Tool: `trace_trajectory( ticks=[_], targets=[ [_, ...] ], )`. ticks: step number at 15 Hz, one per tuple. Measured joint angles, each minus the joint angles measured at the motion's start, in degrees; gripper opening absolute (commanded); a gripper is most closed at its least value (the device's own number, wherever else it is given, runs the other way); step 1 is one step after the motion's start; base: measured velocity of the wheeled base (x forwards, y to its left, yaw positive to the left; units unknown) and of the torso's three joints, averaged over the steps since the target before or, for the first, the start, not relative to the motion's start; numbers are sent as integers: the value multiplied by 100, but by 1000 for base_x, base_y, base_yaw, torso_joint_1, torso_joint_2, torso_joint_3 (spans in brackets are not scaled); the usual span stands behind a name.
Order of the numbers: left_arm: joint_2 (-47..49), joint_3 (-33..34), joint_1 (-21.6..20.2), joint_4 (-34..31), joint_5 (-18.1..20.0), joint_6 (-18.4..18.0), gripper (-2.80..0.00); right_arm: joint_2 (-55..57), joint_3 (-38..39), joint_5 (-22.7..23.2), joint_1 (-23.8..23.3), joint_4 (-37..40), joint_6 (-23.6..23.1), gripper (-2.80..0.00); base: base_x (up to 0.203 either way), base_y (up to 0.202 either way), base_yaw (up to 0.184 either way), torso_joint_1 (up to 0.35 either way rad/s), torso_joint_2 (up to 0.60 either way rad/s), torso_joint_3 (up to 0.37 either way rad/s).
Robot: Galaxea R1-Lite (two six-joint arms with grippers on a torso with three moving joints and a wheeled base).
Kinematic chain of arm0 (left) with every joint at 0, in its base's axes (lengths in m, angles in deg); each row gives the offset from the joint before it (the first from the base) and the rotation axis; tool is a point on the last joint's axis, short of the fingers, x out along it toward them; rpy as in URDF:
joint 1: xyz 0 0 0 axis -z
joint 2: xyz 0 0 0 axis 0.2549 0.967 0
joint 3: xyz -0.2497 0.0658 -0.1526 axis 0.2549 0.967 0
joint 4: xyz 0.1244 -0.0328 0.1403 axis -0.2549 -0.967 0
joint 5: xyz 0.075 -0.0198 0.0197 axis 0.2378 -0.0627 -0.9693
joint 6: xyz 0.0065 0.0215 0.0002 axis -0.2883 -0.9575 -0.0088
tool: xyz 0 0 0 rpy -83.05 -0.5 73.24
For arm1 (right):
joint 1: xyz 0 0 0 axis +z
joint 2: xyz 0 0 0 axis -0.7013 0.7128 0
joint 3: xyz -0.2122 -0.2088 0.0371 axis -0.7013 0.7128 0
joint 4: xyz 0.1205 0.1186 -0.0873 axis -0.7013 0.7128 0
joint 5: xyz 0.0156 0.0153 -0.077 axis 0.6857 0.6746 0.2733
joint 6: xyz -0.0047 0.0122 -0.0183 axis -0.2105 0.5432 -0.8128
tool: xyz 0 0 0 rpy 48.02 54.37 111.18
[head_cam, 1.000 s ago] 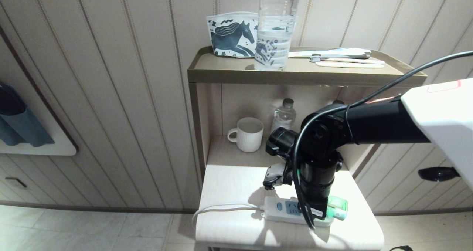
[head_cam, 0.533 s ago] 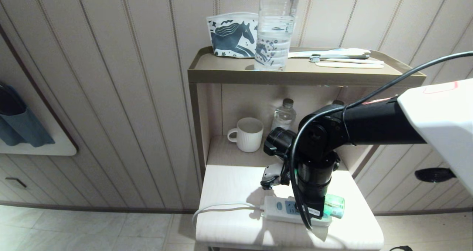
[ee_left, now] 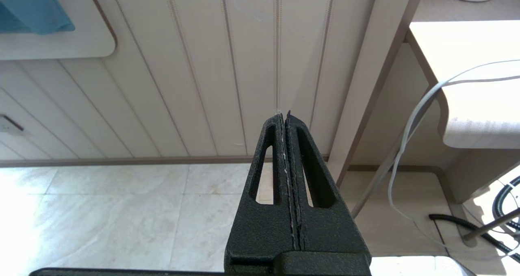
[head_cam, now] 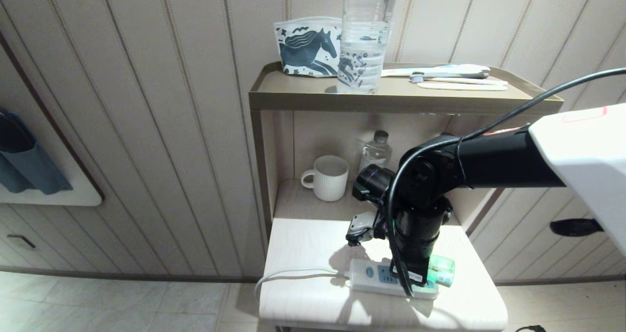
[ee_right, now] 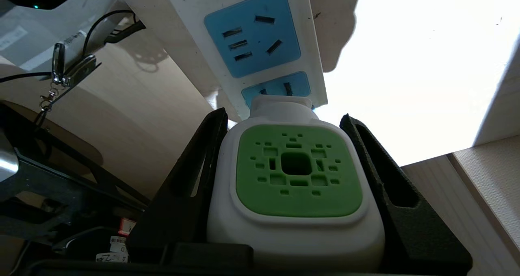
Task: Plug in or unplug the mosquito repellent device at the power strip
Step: Insert the plug into the socket
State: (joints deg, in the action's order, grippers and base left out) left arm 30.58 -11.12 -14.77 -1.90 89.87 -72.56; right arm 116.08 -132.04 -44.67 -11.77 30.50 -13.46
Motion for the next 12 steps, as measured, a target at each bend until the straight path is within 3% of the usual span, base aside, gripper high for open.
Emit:
trace_trajectory(
  ticks=[12],
  targets=[
    [0,0,0,-2,1,-2,-280,-141,667,42,-260,-633,10,-280,0,0,0,0,0,0]
  ],
)
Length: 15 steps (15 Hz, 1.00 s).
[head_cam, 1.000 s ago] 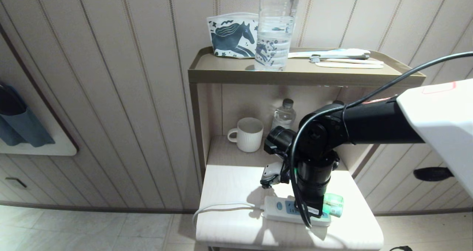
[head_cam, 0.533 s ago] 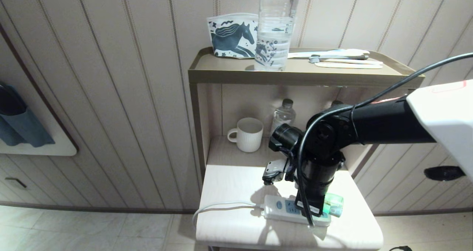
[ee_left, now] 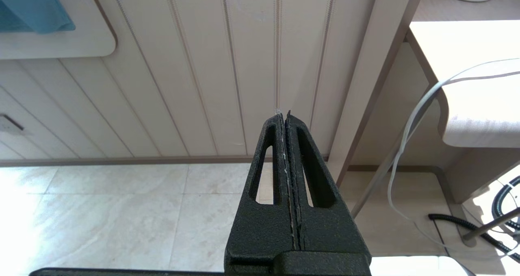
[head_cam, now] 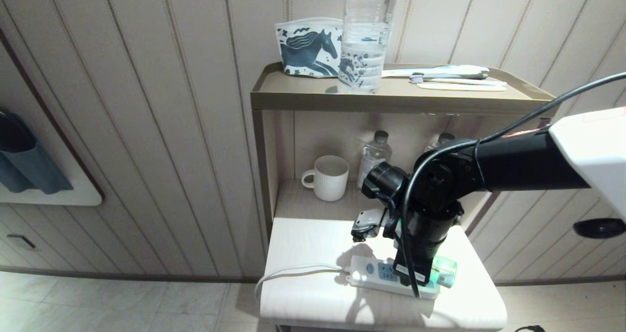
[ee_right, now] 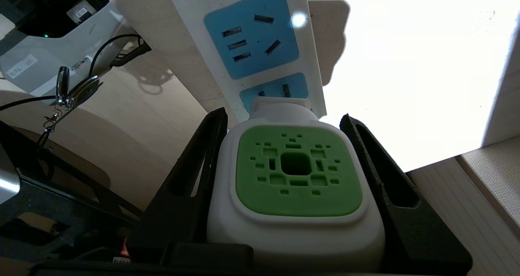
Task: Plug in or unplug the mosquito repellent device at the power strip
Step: Insert the plug into the socket
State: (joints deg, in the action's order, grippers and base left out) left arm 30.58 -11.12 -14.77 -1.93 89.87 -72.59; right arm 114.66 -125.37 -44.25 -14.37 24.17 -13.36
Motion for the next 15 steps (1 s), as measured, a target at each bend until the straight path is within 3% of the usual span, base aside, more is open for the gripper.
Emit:
trace_trajectory(
  ticks=[5,15],
  targets=[
    [0,0,0,0,-2,0,-280,-30,172,18,-129,-152,-28,-280,0,0,0,0,0,0],
    [0,0,0,0,0,0,-280,-105,292,-12,118,-57,-88,-280,0,0,0,0,0,0]
  ],
)
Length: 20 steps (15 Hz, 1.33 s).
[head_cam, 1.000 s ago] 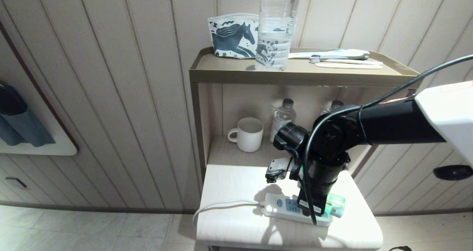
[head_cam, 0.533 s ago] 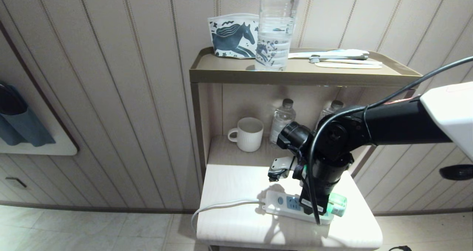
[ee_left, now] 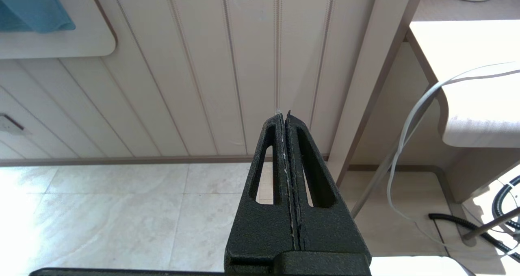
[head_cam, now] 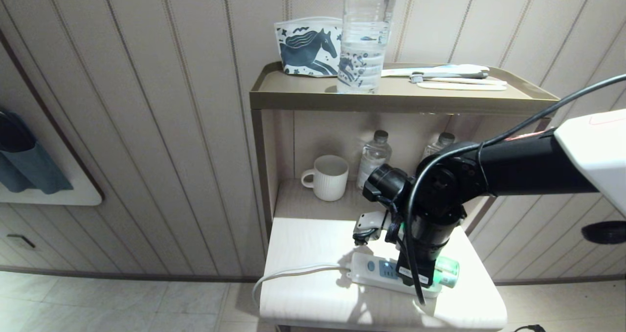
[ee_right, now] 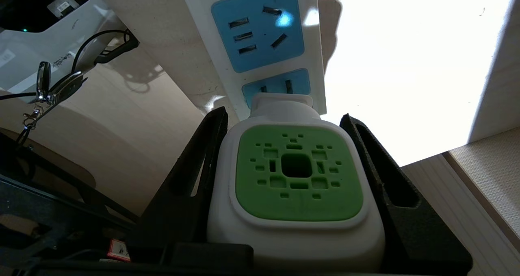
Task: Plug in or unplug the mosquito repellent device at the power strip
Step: Insert the plug into the socket
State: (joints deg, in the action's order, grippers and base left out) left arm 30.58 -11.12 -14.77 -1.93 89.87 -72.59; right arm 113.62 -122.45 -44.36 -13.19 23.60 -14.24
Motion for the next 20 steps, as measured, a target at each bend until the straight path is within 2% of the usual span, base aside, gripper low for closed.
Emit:
trace_trajectory(
  ticks=[6,12,16,20],
  targets=[
    [0,0,0,0,-1,1,-280,13,69,-17,11,199,-56,-280,0,0,0,0,0,0],
    [0,0,0,0,0,0,-280,89,308,24,11,-257,-69,-280,0,0,0,0,0,0],
    [0,0,0,0,0,2,-280,85,65,43,49,-163,-67,-280,0,0,0,0,0,0],
    [0,0,0,0,-2,0,-280,168,-448,51,153,255,-15,-280,0,0,0,0,0,0]
  ],
)
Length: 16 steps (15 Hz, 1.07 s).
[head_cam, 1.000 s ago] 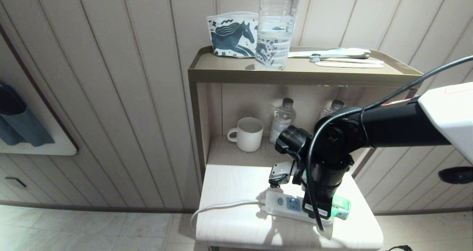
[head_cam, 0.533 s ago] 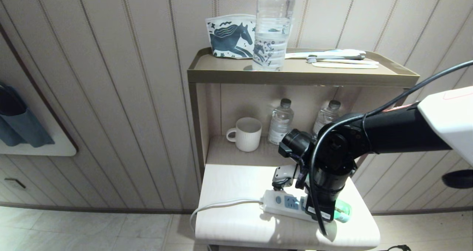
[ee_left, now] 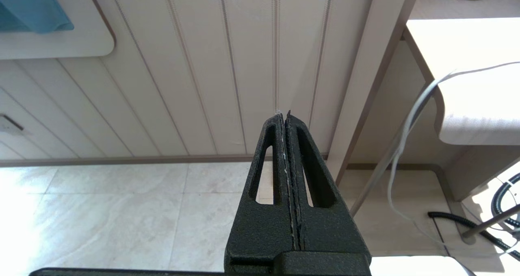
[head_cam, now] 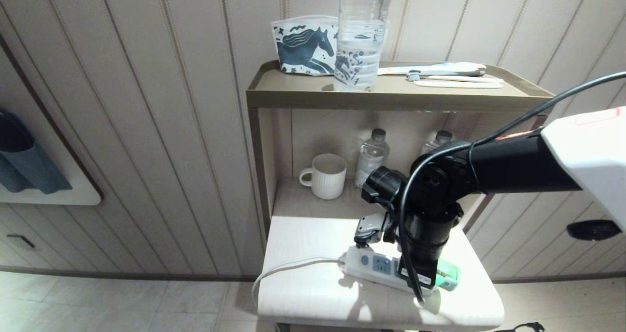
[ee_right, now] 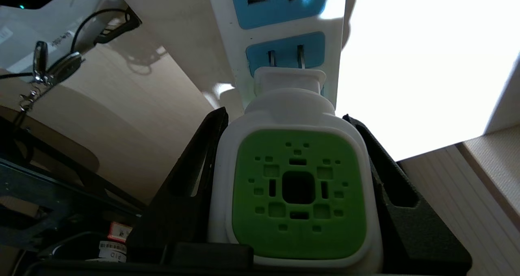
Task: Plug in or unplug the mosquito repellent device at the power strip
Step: Insert the plug into the socket
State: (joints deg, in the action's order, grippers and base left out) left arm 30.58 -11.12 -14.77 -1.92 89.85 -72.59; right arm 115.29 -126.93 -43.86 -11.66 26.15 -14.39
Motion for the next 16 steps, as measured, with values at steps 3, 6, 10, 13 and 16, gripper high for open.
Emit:
trace_trajectory(
  ticks=[3,6,10,13,16],
  targets=[
    [0,0,0,2,2,0,-280,156,-336,18,18,54,22,-280,0,0,0,0,0,0],
    [0,0,0,0,2,0,-280,313,-649,9,53,177,2,-280,0,0,0,0,0,0],
    [0,0,0,2,2,0,-280,554,-1525,4,77,1059,-31,-280,0,0,0,0,0,0],
    [0,0,0,2,2,0,-280,864,-2425,4,112,1929,-41,-280,0,0,0,0,0,0],
    [0,0,0,0,2,0,-280,1172,-2863,-37,243,2297,-52,-280,0,0,0,0,0,0]
  ],
)
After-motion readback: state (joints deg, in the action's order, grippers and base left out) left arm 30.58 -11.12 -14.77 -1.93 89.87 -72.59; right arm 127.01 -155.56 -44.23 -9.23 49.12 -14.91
